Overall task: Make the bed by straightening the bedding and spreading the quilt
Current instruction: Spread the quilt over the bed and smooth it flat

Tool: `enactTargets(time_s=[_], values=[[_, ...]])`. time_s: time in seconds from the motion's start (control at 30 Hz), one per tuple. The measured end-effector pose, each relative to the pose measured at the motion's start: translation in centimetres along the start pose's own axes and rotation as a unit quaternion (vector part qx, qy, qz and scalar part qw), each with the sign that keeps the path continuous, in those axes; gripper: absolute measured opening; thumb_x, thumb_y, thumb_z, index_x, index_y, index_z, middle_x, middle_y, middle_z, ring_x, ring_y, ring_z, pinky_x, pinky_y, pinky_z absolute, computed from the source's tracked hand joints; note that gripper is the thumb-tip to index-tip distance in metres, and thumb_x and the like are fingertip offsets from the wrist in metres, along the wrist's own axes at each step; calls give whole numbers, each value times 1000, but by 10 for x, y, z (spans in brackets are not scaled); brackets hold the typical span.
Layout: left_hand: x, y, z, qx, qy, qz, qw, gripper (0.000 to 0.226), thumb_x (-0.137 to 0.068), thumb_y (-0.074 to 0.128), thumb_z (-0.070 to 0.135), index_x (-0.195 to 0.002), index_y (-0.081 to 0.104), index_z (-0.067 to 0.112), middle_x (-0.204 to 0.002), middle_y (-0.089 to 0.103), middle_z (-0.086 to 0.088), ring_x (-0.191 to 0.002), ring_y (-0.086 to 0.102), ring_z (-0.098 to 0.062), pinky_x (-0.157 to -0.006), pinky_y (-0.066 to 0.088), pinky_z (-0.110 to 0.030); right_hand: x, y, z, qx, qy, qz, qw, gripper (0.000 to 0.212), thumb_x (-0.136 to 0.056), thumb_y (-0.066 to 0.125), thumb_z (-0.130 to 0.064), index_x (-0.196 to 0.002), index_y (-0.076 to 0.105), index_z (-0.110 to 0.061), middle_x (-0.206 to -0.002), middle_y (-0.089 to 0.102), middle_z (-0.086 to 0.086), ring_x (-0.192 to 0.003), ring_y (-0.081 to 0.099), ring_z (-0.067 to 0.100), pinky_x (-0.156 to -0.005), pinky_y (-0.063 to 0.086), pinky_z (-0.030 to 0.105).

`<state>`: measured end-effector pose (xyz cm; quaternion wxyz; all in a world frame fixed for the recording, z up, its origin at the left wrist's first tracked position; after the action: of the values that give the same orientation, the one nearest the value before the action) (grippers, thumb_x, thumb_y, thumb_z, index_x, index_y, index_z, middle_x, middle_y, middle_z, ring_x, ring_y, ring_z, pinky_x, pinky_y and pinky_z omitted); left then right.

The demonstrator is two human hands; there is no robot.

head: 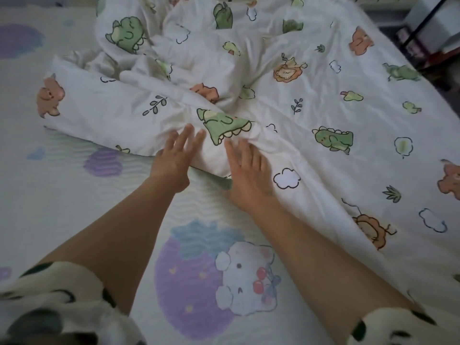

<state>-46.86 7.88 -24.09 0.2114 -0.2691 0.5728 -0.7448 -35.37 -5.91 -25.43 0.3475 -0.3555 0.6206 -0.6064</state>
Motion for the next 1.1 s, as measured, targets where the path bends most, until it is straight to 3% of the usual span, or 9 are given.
enactTargets(time_s=[0.13, 0.33, 0.43, 0.53, 0.6, 0.7, 0.83, 0.93, 1.1], values=[[2, 0, -10, -39, 1, 27, 999, 113, -75, 63, -1, -148, -12, 41, -158, -13, 10, -147, -6, -23, -113, 23, -42, -15, -4, 3, 6, -3, 53, 999, 53, -83, 40, -6, -134, 45, -17, -130, 53, 12, -113, 53, 35, -88, 42, 45], [11, -11, -33, -51, -16, 87, 995, 105, -78, 68, 9, -149, -3, 37, -159, -2, 6, -147, 0, -28, -116, 15, -47, -4, -42, -3, -310, -4, 68, 948, 29, -88, 41, -6, -106, 64, -7, -76, 63, 10, -75, 59, 32, -65, 42, 38], [21, -28, -48, -46, -19, 104, 993, 72, -82, 66, 20, -144, 32, 27, -159, 12, 2, -146, 7, -29, -116, 12, -49, 16, -61, -23, -450, -49, 50, 890, 25, -83, 38, -10, -87, 63, -11, -66, 48, -13, -66, 49, 10, -62, 39, 26], [44, -53, -66, -65, 7, 134, 989, 33, -83, 54, 7, -114, 63, 15, -130, 56, -12, -129, 44, -31, -114, 20, -46, 46, -77, -44, -509, -65, 10, 858, 22, -81, 39, -4, -77, 59, -13, -63, 45, -14, -61, 43, -1, -59, 34, 16], [68, -65, -76, -93, 11, 85, 992, 28, -83, 51, 6, -105, 66, 15, -102, 66, -14, -102, 59, -34, -102, 35, -39, 70, -84, -56, -495, -80, -28, 865, 22, -80, 38, -5, -70, 55, -14, -62, 43, -12, -60, 40, 1, -58, 33, 22], [118, -77, -89, -155, -11, -7, 988, 23, -90, 49, 22, -108, 63, 24, -107, 65, -10, -98, 61, -33, -81, 45, -35, 104, -89, -77, -458, -86, -90, 880, 20, -80, 38, -6, -69, 53, -14, -58, 41, -13, -57, 38, 2, -56, 30, 21], [188, -82, -110, -198, -10, -79, 977, 15, -88, 48, 24, -97, 59, 28, -94, 60, 0, -88, 58, -23, -79, 47, -32, 151, -90, -115, -425, -75, -153, 889, 18, -83, 41, 4, -77, 56, -2, -60, 43, -10, -55, 38, 3, -55, 30, 21], [231, -81, -131, -230, -11, -125, 965, 14, -87, 49, 24, -94, 61, 29, -83, 55, 6, -81, 56, -17, -74, 48, -29, 186, -91, -153, -413, -81, -193, 886, 22, -84, 41, 4, -72, 53, -10, -60, 42, -9, -54, 39, 1, -55, 30, 19], [306, -70, -167, -253, -29, -182, 950, 22, -90, 44, 29, -103, 62, 31, -100, 63, 7, -89, 60, -16, -71, 43, -27, 244, -83, -208, -410, -106, -263, 867, 30, -86, 40, 1, -69, 48, -22, -64, 45, -9, -58, 41, 2, -58, 32, 20]])
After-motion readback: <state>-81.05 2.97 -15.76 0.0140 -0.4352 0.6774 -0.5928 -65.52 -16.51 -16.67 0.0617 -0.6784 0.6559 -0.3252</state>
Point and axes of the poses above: each hand's wrist, its own x-axis away from the middle knuckle, its own y-axis out of the palm, z = x × y, the point moved 3 cm from there along -x, towards the middle knuckle
